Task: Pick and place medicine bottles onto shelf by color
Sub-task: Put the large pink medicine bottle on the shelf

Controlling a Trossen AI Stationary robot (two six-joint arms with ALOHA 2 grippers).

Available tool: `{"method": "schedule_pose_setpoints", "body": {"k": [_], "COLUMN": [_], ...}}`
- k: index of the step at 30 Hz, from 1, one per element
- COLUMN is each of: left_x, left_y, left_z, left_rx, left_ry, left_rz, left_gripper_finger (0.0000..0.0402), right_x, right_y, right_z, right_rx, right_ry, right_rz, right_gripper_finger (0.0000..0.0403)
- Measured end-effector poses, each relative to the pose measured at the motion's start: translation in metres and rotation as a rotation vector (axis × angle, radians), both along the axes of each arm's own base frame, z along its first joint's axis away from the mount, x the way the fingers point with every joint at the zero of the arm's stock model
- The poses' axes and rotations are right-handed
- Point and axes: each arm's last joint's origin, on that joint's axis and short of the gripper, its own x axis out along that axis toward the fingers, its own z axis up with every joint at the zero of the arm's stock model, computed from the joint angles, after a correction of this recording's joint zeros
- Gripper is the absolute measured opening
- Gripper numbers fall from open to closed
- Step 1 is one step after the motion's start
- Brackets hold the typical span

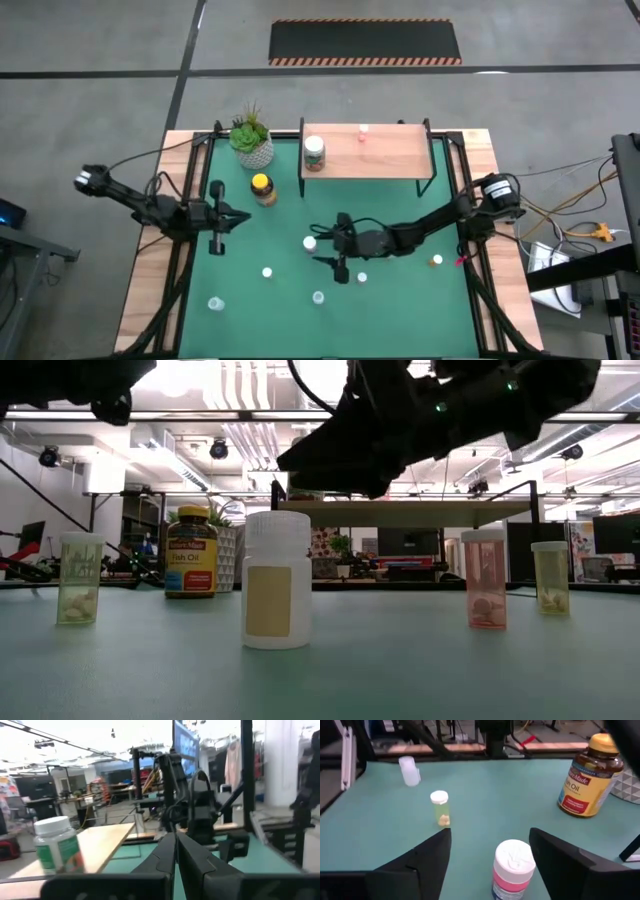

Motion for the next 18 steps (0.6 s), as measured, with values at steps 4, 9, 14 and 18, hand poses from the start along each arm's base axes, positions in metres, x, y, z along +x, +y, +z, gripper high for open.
{"method": "schedule_pose_setpoints", "body": {"k": [4,9,14,18], "left_x": [0.005,0.010,0.014,0.013], "left_y": [-0.002,-0.004,-0.006,-0.006], "left_z": [-0.010,-0.015,-0.015,-0.008], "left_rx": [-0.034,-0.043,-0.034,0.018], "left_ry": [-0.031,-0.047,-0.038,-0.106], "left_rz": [-0.004,-0.005,-0.004,0.012], "left_gripper_finger": [0.0002,0.0002,0.0002,0.0002], "right_x": [0.006,0.009,0.012,0.017], "right_y": [0.002,0.008,0.010,0.009], "right_z": [0.007,0.010,0.016,0.018], "right_rx": [0.001,-0.049,-0.092,-0.117], "right_ry": [0.107,0.288,0.290,0.276], "right_rz": [-0.011,-0.001,-0.023,-0.079], "right_gripper_finger": [0.0278,0.0277,0.0269,0.0267]}}
